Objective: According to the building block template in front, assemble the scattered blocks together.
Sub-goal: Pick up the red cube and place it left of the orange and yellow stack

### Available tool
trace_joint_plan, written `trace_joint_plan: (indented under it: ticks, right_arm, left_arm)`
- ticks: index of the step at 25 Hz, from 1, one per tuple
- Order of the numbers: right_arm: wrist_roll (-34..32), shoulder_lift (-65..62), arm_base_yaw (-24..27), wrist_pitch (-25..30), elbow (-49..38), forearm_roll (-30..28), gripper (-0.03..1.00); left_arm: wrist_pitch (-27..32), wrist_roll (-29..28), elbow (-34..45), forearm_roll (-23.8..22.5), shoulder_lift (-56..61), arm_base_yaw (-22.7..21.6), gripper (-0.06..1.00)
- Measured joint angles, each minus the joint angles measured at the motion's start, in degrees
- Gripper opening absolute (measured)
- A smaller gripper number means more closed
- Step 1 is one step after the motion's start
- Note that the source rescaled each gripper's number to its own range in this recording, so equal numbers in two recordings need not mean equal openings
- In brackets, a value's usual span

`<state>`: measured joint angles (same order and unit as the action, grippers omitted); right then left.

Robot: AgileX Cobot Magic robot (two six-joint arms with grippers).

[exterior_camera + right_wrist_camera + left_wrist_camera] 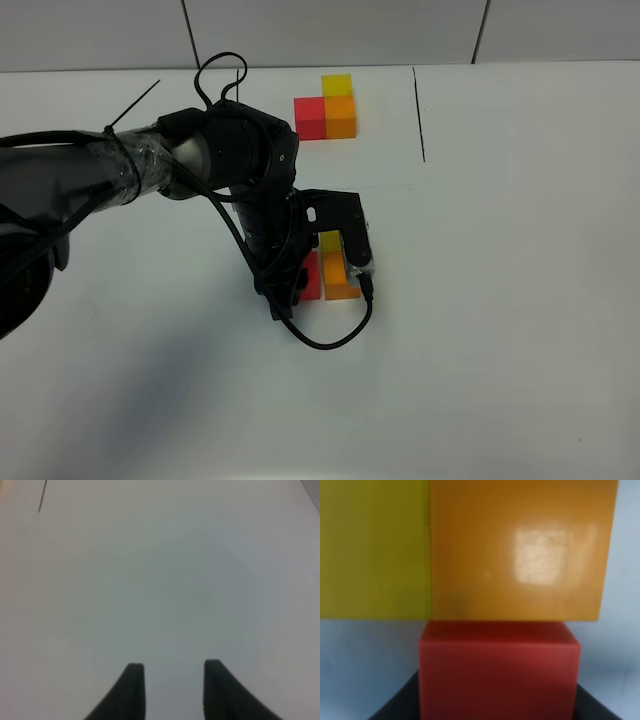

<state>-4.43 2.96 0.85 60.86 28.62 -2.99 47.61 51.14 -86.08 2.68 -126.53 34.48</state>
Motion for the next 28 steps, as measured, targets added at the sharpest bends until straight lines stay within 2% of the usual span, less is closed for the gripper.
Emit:
trace_joint_plan:
  ticks: [10,28]
  right_arm:
    - [0.0,0.0,0.0,0.0,0.0,0.0,0.00]
    - [0.0,0.0,0.0,0.0,0.0,0.0,0.00]
  left_arm:
    - [1.1,0.0,0.0,0.6,0.0,0.0,0.00]
    - [-0.6,0.0,0.0,1.1,0.0,0.1,0.00]
